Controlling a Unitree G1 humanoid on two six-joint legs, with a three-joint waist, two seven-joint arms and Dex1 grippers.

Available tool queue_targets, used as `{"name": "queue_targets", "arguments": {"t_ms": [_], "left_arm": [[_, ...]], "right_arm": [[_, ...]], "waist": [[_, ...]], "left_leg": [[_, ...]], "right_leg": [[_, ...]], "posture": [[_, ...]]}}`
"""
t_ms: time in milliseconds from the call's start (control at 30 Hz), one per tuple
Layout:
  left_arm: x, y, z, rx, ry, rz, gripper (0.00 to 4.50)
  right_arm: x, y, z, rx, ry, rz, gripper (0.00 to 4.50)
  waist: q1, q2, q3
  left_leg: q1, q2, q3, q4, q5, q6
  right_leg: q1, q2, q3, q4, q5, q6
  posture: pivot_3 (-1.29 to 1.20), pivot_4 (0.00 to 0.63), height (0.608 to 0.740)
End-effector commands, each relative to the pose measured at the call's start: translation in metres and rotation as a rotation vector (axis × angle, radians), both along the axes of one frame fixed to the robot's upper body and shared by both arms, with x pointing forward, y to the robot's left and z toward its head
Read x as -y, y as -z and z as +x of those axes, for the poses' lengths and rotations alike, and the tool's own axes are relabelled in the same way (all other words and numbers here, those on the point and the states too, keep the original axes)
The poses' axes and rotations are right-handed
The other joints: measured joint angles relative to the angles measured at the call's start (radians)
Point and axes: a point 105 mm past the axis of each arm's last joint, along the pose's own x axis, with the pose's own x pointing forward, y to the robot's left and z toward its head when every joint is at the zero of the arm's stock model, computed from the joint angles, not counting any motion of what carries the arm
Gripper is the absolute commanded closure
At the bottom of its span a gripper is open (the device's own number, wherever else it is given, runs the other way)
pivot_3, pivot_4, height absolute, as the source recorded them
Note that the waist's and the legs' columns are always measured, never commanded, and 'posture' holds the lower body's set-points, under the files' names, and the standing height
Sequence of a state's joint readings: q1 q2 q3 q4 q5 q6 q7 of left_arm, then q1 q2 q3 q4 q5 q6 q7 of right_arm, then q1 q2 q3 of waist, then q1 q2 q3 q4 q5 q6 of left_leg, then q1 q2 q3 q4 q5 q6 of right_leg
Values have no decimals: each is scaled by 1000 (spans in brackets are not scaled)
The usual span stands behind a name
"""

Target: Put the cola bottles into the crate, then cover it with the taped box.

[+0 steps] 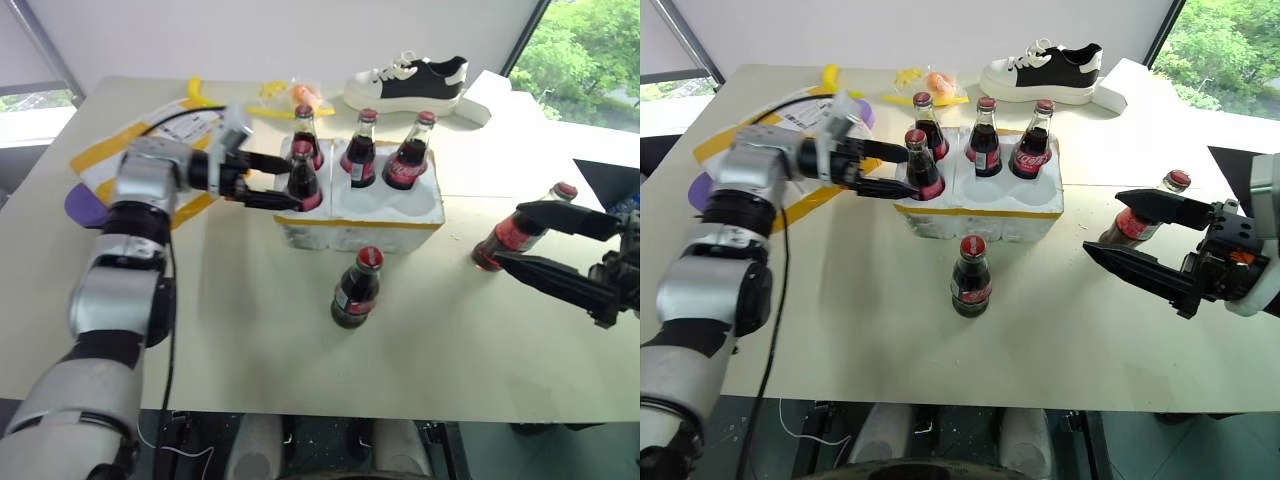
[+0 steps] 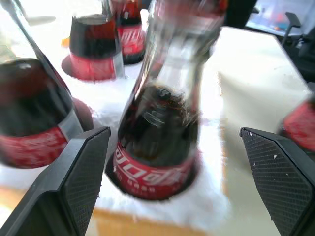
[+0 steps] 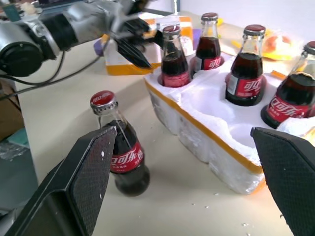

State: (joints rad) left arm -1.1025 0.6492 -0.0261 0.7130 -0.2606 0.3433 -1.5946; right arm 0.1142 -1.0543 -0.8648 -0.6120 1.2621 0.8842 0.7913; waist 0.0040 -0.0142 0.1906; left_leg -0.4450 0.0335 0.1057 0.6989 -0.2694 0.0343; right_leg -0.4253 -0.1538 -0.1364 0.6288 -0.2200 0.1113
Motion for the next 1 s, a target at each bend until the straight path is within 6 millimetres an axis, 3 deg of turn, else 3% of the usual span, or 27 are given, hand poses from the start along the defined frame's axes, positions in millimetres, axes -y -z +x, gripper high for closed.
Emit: {"name": "queue_targets", "arguments": {"t_ms": [33, 200, 300, 433, 600, 1000], "left_arm": [[-19, -30, -42, 33, 50, -10, 91], [-28, -3, -109, -89, 135, 119, 91], [-24, 17, -126, -125, 126, 136, 91], [-15, 33, -129, -119, 101, 127, 91], [-3, 32, -123, -76, 100, 113, 91], [3, 22, -115, -36, 103, 99, 91]], "right_arm": [[-4, 4, -3, 18, -33, -34, 0], [-19, 23, -4, -40, -145, -66, 0], [-34, 34, 0, -63, -229, -56, 0], [-61, 48, 9, -103, -360, -2, 0], [-79, 61, 21, -121, -451, -3, 0], [-95, 95, 40, -131, -482, -36, 0]], "waist": [[0, 1, 0], [8, 1, 0], [14, 2, 0], [10, 2, 0], [10, 2, 0], [10, 2, 0]], "left_leg": [[0, 0, 0, 0, 0, -1], [2, 2, 0, 0, 2, -3], [2, 1, -3, 0, 0, -1], [2, 0, -4, 1, 0, -1], [1, -1, -3, 0, 3, -6], [1, -1, -1, 0, 5, -8]], "right_leg": [[0, 0, 0, 0, 0, 0], [2, -1, 1, 0, 0, 0], [4, -1, 2, -1, 0, 0], [4, 0, 2, -2, -1, -1], [2, 1, 3, 0, -1, 0], [2, 2, 4, 0, 0, 0]], "posture": [[0, 150, 740], [0, 150, 740], [0, 150, 740], [0, 150, 740], [0, 150, 740], [0, 150, 740]]}}
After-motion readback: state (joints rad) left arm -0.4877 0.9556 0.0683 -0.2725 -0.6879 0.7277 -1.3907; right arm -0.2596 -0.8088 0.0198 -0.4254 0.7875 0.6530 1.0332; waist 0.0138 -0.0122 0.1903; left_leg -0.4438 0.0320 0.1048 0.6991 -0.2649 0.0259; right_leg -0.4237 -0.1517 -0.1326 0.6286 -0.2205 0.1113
